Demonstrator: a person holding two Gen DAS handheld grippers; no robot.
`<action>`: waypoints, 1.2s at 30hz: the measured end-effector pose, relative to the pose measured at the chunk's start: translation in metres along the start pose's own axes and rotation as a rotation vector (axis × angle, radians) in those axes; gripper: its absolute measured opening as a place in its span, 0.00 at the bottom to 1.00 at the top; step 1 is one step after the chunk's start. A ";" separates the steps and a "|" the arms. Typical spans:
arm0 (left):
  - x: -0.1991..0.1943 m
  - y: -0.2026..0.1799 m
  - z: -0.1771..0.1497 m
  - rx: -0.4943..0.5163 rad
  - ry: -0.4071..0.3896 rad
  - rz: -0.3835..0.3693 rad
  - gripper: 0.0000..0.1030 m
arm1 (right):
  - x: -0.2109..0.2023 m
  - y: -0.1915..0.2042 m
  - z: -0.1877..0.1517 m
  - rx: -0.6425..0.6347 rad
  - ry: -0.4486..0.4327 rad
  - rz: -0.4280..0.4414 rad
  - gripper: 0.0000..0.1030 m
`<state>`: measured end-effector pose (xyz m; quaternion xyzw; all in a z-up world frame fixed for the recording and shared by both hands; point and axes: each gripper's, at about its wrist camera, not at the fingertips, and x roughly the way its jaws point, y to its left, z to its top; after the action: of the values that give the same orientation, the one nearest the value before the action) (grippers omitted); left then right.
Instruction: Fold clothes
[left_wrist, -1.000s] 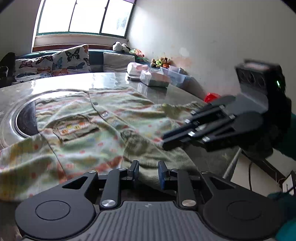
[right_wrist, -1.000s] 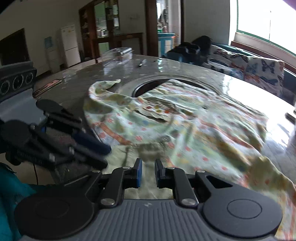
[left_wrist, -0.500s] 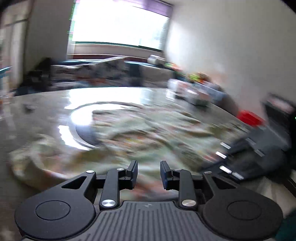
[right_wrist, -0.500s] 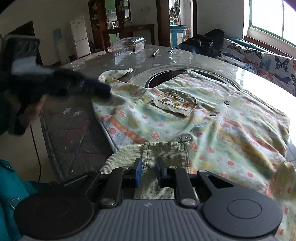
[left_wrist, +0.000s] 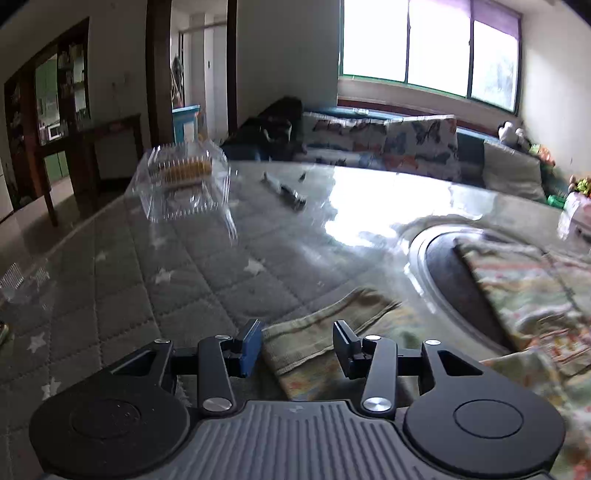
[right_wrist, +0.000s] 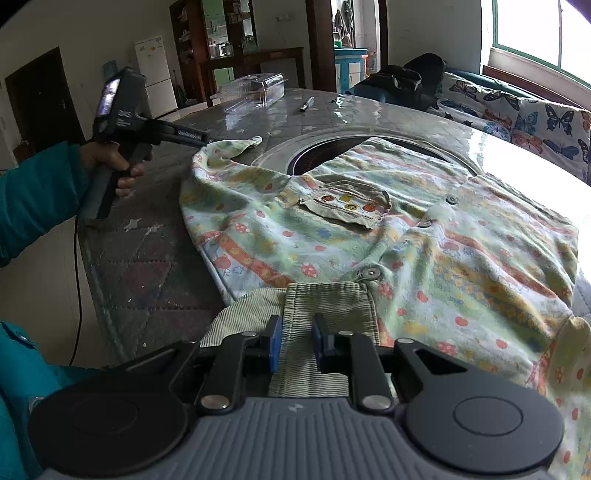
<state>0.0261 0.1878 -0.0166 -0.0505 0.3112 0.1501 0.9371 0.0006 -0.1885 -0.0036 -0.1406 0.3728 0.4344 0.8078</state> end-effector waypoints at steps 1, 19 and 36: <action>0.001 0.001 -0.001 -0.006 -0.002 0.001 0.45 | 0.000 0.000 0.000 0.000 0.001 0.000 0.17; -0.051 0.034 -0.043 -0.196 -0.041 0.203 0.10 | 0.002 0.001 0.001 -0.017 -0.007 0.007 0.25; -0.042 0.030 -0.018 -0.165 -0.015 0.265 0.40 | -0.007 -0.002 0.004 -0.006 -0.061 -0.012 0.38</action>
<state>-0.0256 0.2019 -0.0060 -0.0844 0.2946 0.2980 0.9040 0.0019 -0.1921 0.0039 -0.1320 0.3460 0.4347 0.8209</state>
